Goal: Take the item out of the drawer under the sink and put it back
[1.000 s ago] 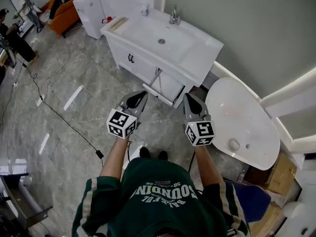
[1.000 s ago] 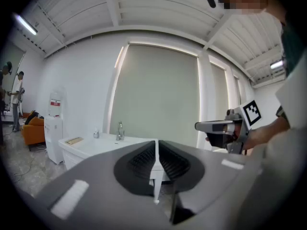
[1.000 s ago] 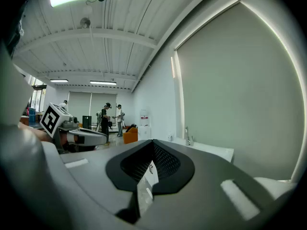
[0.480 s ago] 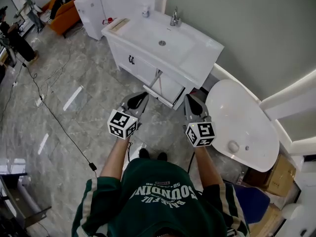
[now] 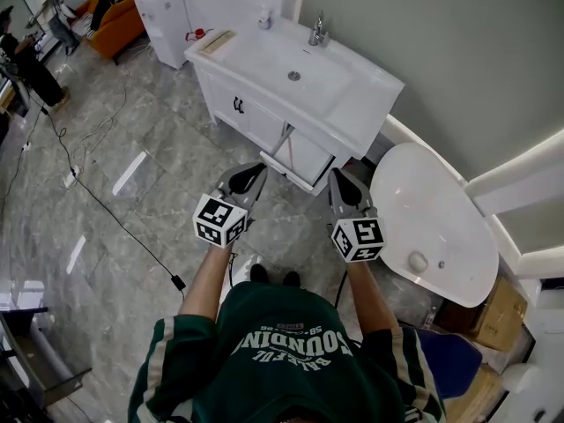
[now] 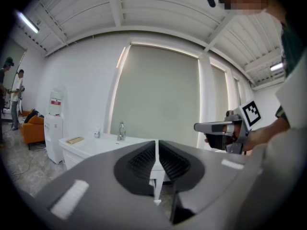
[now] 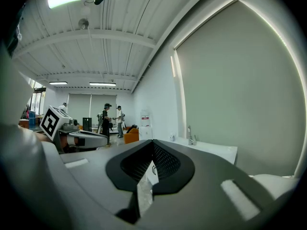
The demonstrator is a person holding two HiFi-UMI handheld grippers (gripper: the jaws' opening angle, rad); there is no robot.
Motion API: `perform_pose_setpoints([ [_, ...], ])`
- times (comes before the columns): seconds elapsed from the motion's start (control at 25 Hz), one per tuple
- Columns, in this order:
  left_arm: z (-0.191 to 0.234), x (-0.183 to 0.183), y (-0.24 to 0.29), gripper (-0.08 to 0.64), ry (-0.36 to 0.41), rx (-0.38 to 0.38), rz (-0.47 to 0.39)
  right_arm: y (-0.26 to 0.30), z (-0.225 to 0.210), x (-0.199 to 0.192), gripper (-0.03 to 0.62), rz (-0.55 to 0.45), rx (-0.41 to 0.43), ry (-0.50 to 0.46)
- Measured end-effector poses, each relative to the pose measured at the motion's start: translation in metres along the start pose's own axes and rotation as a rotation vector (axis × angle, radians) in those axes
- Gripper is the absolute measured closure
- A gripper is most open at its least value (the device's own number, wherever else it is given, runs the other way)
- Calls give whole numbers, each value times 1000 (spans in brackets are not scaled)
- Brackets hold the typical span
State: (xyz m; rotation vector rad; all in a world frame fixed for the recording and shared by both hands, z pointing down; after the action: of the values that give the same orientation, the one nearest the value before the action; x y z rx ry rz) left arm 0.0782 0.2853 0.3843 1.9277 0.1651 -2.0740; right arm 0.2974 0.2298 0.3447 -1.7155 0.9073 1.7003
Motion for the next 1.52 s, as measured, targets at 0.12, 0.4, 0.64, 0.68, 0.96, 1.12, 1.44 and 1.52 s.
perform_pose_setpoints([
  [0.12,8,-2,-3,489,-3,-4,-1,6,6,-1,591,2,-5,-2],
  [0.4,33,-5,-14,489,-2,-20,-4,24,26,-4,591,5,-23,-9],
  [0.64,47,-7,-23,489,-2,-30,-3,33,38,-9,591,9,-42,7],
  [0.68,50,-7,-23,489,-2,-30,-4,36,39,-9,591,9,-44,7],
  [0.96,72,-3,-20,489,-5,-16,-14,60,38,-2,591,0,-38,3],
  [1.12,86,-5,-10,488,-6,-4,-14,77,31,-6,591,-3,-29,6],
  [1.44,119,-5,22,489,18,3,18,129,6,-18,591,1,-18,46],
  [1.52,132,-4,32,489,22,4,24,144,0,-20,591,-1,-16,53],
])
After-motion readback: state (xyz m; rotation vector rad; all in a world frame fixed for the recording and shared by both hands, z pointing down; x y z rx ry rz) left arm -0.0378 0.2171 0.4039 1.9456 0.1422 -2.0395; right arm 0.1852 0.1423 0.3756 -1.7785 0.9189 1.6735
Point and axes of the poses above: the fingertips, and each gripper's own axes: y forward along the fingers, z to its left, x out of its top, the point moved 6 cm from there along -y, backward along the fingers, and after that the axes turned 5 degrees about x, right-handed, at the moved point
